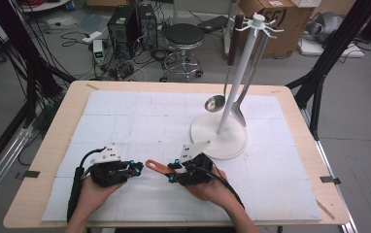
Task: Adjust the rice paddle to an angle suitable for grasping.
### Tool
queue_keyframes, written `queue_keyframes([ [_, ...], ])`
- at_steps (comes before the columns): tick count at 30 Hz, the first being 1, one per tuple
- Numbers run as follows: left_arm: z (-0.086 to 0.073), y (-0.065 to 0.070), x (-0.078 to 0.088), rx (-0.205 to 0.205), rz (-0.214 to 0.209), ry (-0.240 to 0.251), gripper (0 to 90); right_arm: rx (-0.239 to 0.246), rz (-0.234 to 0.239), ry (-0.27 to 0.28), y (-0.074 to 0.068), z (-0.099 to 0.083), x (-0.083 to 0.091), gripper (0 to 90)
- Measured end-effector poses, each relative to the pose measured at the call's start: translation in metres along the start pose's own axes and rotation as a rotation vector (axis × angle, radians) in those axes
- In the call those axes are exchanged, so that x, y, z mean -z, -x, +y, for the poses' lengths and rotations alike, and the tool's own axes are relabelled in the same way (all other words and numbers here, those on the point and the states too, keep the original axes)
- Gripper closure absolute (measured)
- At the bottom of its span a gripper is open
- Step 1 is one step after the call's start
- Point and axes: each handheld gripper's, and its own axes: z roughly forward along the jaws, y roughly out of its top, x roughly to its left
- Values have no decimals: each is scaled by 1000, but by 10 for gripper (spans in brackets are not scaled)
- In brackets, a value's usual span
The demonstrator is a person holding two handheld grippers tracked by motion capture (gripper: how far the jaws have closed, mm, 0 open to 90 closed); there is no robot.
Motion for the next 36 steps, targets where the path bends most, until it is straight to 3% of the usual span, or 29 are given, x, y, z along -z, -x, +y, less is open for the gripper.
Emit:
queue_keyframes([
  [6, -1, 2, -4, -16, -6, -17, 896, 15, 18, 12, -4, 7, -4, 650],
  [14, 0, 3, -4, -22, -16, 3, 894, 30, 38, -6, -8, 12, -13, 649],
  [28, 2, 6, -3, -40, -27, 16, 880, -42, 60, 0, -3, 10, -15, 634],
  [36, 4, 8, -2, -51, -35, 27, 872, -84, 91, -52, 0, 7, -21, 611],
])
